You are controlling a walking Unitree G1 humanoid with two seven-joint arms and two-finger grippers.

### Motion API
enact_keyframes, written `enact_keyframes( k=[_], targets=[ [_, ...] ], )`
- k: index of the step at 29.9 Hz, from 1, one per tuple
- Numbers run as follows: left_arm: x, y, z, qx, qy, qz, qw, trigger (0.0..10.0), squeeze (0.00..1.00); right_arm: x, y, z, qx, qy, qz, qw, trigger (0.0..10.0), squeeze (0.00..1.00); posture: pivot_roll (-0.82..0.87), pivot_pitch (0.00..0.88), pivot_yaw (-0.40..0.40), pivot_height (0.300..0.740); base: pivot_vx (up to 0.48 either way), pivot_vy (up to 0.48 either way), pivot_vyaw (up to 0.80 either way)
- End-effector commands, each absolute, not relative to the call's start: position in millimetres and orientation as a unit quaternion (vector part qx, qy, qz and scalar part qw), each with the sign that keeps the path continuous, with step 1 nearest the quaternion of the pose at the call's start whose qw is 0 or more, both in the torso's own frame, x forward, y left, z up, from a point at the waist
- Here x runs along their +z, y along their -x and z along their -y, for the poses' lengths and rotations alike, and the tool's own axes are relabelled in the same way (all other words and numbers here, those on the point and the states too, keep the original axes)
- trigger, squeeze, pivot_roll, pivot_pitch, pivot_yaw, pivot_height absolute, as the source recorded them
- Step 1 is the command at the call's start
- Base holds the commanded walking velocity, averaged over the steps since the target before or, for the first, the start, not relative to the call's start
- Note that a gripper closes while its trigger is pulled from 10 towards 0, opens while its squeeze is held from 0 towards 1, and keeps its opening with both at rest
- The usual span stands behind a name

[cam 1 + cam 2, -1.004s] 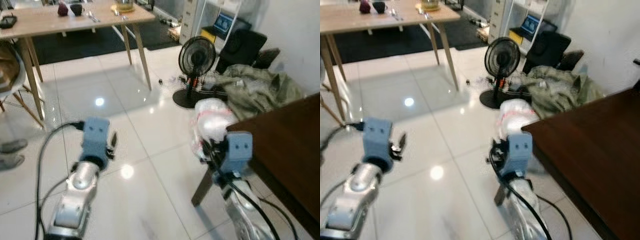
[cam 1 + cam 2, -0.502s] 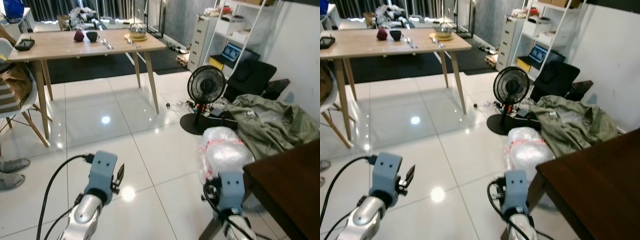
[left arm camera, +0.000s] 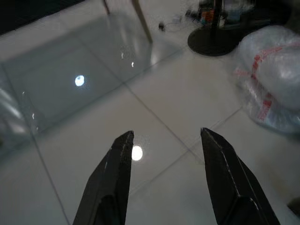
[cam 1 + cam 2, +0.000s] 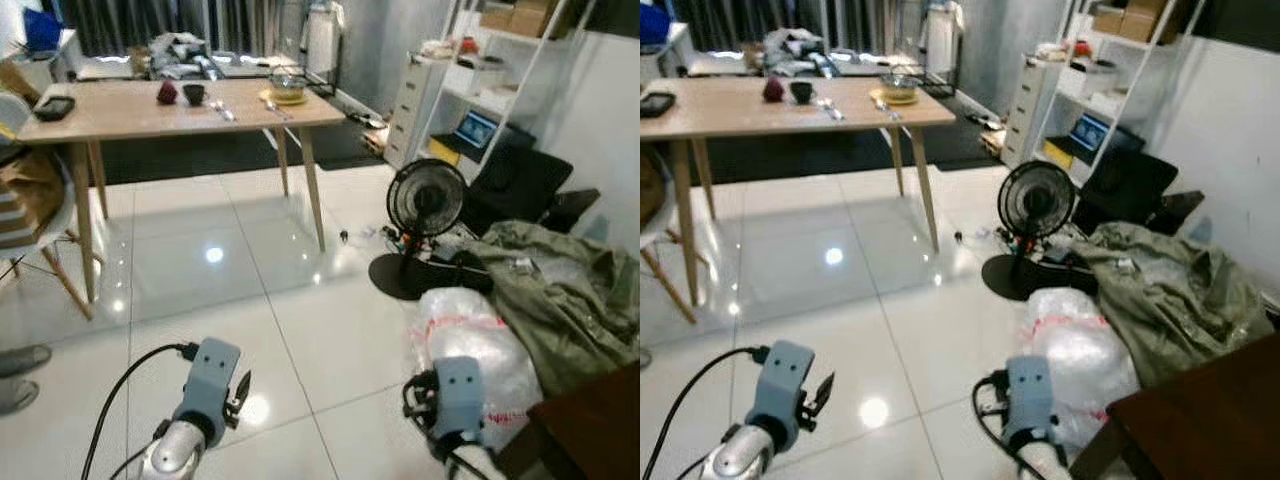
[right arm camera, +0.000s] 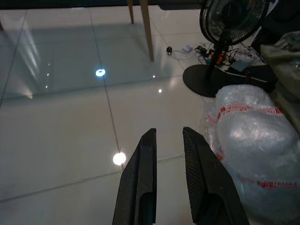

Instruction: Setting the table

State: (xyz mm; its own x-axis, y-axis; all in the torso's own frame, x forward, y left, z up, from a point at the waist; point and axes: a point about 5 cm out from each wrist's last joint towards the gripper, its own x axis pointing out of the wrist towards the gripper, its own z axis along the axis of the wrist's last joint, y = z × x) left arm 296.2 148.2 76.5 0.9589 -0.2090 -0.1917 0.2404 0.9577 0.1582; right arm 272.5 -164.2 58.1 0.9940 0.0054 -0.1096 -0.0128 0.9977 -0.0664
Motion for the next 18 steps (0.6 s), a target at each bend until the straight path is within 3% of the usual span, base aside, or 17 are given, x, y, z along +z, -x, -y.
enact_keyframes(
  k=[1, 12, 18],
  targets=[
    [68, -294, -146, -0.124, -0.092, -0.097, 0.983, 10.0, 0.0, 54, -271, 168, -0.007, 0.039, -0.059, 0.997, 10.0, 0.0, 0.1, 0.001, 0.04, 0.74, 0.48, 0.0, 0.0],
    [59, -289, -149, -0.115, -0.092, -0.096, 0.984, 10.0, 0.0, 47, -271, 184, -0.028, 0.051, -0.067, 0.996, 10.0, 0.0, 0.11, 0.004, 0.025, 0.74, 0.469, 0.0, 0.0],
    [61, -294, -147, -0.116, -0.097, -0.085, 0.985, 10.0, 0.0, 58, -277, 205, -0.077, 0.017, -0.045, 0.996, 10.0, 0.0, 0.1, 0.012, 0.034, 0.74, 0.421, 0.0, 0.0]
  ],
)
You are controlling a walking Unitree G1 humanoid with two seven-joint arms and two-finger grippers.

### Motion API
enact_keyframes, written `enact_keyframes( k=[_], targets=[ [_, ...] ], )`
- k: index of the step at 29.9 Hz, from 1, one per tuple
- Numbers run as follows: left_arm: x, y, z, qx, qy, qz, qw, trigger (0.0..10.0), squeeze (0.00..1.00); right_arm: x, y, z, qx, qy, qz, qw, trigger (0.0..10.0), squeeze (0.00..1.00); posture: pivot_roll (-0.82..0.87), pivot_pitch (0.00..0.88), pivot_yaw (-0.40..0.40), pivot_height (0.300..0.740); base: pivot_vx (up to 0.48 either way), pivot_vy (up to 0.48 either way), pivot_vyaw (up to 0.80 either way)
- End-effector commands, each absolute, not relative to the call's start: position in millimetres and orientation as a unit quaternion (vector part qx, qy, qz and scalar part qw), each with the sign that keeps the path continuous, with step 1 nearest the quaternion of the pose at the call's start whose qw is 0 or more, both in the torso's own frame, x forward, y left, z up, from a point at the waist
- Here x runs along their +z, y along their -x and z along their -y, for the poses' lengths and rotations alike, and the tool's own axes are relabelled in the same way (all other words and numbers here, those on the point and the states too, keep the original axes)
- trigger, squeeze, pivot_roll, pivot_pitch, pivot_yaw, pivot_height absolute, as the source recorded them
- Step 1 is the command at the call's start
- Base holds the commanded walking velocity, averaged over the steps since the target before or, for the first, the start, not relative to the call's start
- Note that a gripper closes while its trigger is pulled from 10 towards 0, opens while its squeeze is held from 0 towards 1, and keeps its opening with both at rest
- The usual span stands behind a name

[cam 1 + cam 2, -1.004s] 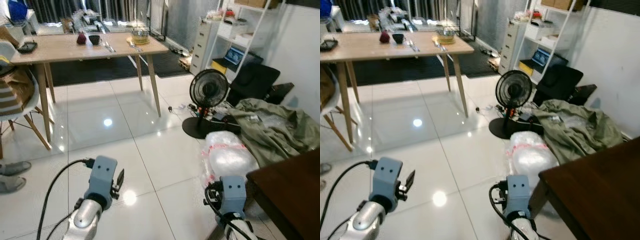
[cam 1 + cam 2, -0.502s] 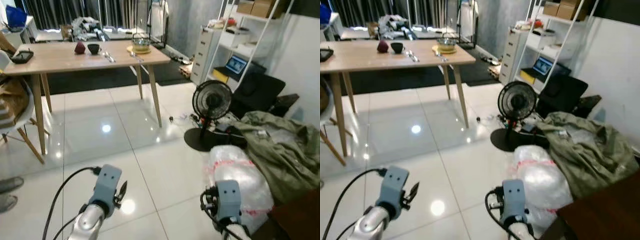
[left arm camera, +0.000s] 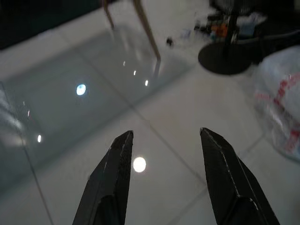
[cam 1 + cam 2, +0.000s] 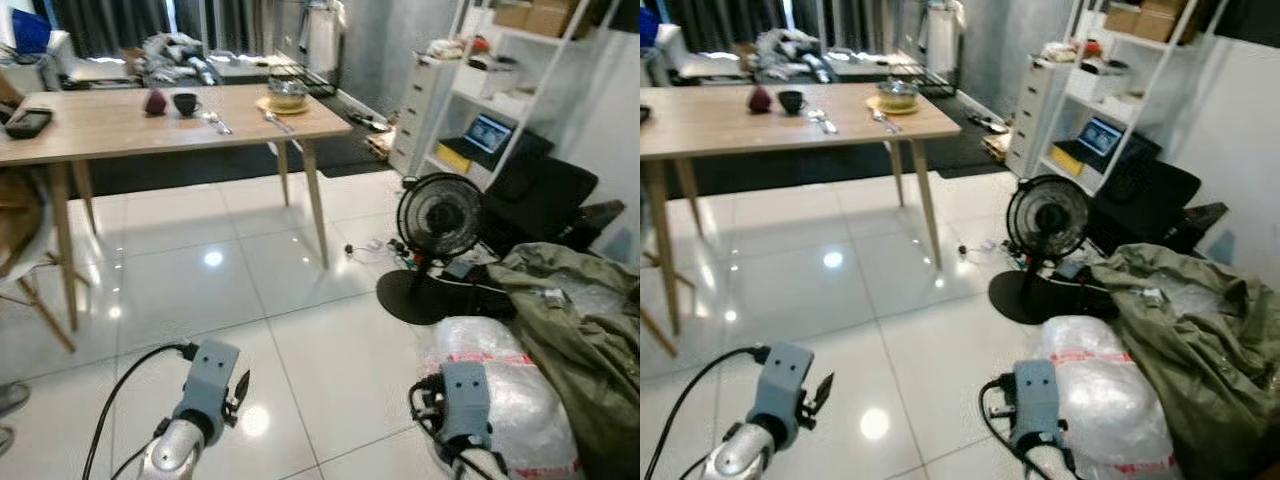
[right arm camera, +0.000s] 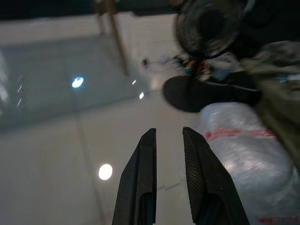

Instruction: Setting the table

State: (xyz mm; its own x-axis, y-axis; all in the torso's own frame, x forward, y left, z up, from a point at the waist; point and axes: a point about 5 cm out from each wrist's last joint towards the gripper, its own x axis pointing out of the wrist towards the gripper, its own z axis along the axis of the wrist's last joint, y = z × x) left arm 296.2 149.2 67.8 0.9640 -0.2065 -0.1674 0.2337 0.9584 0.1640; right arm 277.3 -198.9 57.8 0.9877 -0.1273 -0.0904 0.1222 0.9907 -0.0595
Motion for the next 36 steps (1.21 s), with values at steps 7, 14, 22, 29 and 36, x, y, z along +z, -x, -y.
enact_keyframes(
  k=[7, 14, 22, 29, 36],
  targets=[
    [62, -301, -150, -0.109, -0.101, -0.08, 0.986, 10.0, 0.0, 55, -275, 212, -0.093, 0.005, -0.046, 0.995, 10.0, 0.0, 0.08, 0.002, 0.049, 0.74, 0.413, 0.0, 0.0],
    [68, -308, -162, -0.097, -0.109, -0.07, 0.987, 10.0, 0.0, 44, -269, 197, -0.078, -0.003, -0.059, 0.995, 10.0, 0.0, 0.08, 0.0, 0.069, 0.74, 0.358, 0.0, 0.0],
    [70, -308, -162, -0.097, -0.111, -0.064, 0.987, 10.0, 0.0, 47, -274, 197, -0.077, -0.005, -0.055, 0.995, 10.0, 0.0, 0.09, 0.0, 0.052, 0.74, 0.355, 0.0, 0.0],
    [64, -302, -164, -0.09, -0.109, -0.063, 0.988, 10.0, 0.0, 45, -274, 194, -0.066, 0.002, -0.059, 0.996, 10.0, 0.0, 0.1, 0.0, 0.029, 0.74, 0.356, 0.0, 0.0],
    [62, -296, -167, -0.083, -0.105, -0.063, 0.989, 10.0, 0.0, 41, -272, 190, -0.058, 0.001, -0.066, 0.996, 10.0, 0.0, 0.1, 0.0, 0.028, 0.74, 0.354, 0.0, 0.0]
  ],
)
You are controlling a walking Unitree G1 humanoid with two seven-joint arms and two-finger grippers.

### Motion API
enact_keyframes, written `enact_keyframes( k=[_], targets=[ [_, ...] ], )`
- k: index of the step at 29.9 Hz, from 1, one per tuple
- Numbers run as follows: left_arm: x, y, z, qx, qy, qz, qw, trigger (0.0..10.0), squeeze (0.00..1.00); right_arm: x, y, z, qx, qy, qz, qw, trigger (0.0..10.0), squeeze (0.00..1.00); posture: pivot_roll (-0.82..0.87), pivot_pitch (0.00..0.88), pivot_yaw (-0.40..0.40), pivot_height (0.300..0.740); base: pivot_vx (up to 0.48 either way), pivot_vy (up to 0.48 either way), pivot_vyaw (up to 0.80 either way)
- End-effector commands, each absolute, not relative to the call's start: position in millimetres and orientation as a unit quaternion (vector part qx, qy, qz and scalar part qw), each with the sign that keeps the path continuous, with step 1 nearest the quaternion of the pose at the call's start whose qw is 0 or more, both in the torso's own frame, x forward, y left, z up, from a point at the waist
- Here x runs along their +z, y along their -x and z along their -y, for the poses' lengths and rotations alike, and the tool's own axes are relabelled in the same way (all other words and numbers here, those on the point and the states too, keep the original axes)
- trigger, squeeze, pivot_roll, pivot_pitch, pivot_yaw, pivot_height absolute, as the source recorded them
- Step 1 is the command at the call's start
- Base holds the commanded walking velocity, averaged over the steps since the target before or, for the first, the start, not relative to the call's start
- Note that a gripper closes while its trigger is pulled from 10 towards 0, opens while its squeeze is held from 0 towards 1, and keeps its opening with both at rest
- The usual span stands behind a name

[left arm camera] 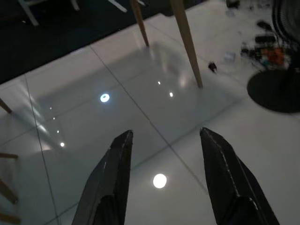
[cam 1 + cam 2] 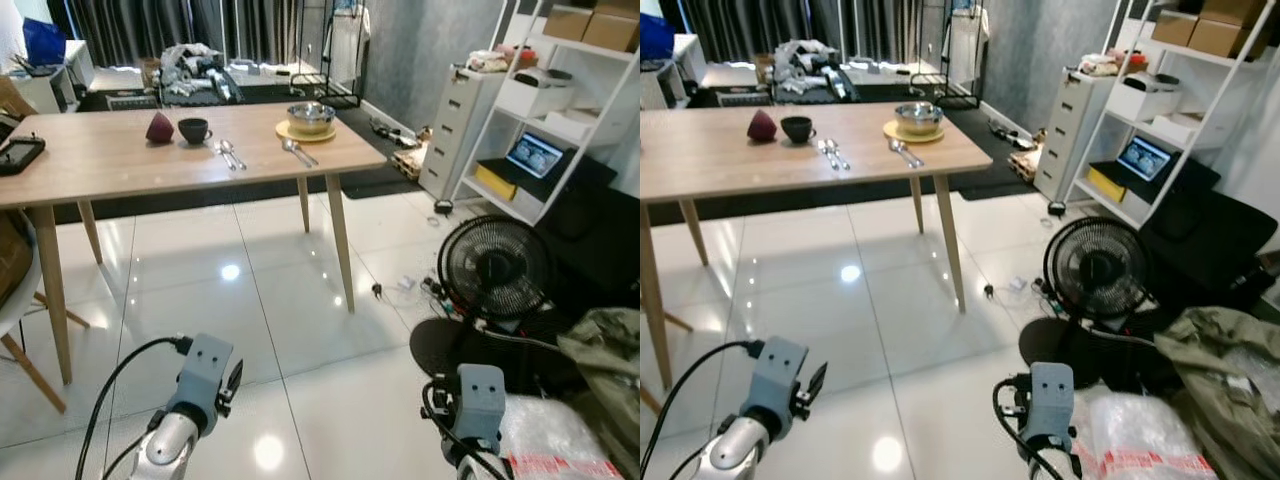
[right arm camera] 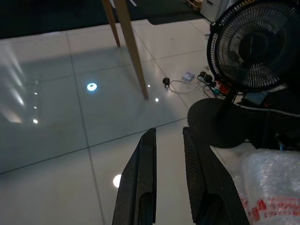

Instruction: Setting the table

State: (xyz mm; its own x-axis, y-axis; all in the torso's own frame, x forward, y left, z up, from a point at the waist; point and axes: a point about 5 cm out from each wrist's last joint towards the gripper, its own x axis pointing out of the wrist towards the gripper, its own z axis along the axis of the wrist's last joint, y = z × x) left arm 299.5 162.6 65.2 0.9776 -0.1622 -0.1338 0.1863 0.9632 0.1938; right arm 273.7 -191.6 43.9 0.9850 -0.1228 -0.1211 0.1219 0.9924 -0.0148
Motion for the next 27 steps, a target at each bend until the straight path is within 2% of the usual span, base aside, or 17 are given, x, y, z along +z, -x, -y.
enact_keyframes(
  k=[1, 14, 27],
  targets=[
    [63, -295, -166, -0.083, -0.103, -0.063, 0.989, 10.0, 0.0, 43, -274, 189, -0.055, 0.004, -0.062, 0.997, 10.0, 0.0, 0.1, 0.0, 0.035, 0.74, 0.352, 0.0, 0.0],
    [74, -301, -163, -0.088, -0.105, -0.043, 0.99, 10.0, 0.0, 58, -287, 203, -0.067, 0.013, -0.041, 0.997, 10.0, 0.0, 0.09, 0.0, 0.035, 0.74, 0.35, 0.0, 0.0],
    [77, -304, -155, -0.105, -0.111, -0.039, 0.988, 10.0, 0.0, 54, -285, 193, -0.062, 0.003, -0.043, 0.997, 10.0, 0.0, 0.08, 0.0, 0.042, 0.74, 0.346, 0.0, 0.0]
  ],
)
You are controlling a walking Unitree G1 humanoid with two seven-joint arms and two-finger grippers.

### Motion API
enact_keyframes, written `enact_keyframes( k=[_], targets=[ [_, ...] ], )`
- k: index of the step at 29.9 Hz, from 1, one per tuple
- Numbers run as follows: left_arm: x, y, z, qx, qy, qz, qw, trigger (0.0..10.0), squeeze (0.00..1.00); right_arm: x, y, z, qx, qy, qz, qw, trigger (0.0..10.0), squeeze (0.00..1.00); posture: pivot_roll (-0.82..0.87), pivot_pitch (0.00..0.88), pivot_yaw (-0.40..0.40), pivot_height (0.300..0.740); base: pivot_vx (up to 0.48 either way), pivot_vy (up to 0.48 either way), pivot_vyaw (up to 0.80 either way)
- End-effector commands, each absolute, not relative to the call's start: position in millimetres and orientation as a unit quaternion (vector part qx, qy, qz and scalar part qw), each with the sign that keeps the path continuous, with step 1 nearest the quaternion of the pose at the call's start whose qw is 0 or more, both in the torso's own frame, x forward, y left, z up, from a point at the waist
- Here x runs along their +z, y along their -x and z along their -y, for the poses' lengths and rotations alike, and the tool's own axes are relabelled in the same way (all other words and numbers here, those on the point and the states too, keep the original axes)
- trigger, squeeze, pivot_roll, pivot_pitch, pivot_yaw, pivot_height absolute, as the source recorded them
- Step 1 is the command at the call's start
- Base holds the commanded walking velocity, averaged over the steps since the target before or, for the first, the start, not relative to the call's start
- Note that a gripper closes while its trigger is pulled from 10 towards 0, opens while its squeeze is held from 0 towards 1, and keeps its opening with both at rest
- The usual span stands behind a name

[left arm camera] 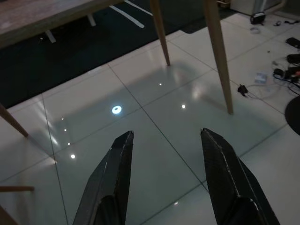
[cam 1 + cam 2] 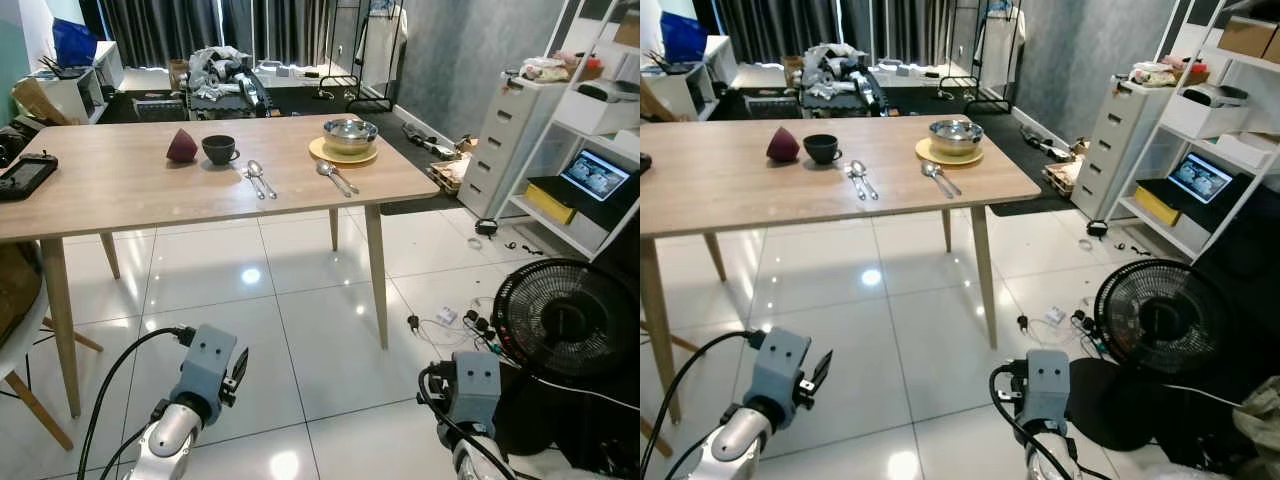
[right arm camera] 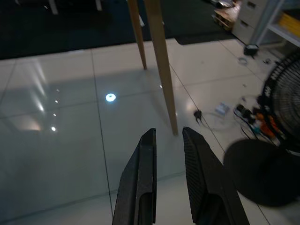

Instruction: Setting the table

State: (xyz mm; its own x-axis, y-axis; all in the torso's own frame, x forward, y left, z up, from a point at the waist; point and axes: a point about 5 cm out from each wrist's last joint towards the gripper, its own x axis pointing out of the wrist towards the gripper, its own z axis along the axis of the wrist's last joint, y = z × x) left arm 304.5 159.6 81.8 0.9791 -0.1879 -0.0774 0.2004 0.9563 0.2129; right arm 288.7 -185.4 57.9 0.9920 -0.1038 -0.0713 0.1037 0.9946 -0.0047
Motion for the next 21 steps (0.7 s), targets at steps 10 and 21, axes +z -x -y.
enact_keyframes(
  k=[10, 21],
  targets=[
    [79, -304, -155, -0.099, -0.107, -0.035, 0.989, 10.0, 0.0, 56, -288, 197, -0.064, 0.006, -0.042, 0.997, 10.0, 0.0, 0.1, 0.0, 0.031, 0.74, 0.345, 0.0, 0.0],
    [108, -311, -157, -0.099, -0.141, 0.031, 0.985, 10.0, 0.0, 91, -302, 202, -0.098, -0.046, 0.033, 0.994, 10.0, 0.0, 0.11, 0.0, 0.032, 0.74, 0.346, 0.0, 0.0]
  ],
)
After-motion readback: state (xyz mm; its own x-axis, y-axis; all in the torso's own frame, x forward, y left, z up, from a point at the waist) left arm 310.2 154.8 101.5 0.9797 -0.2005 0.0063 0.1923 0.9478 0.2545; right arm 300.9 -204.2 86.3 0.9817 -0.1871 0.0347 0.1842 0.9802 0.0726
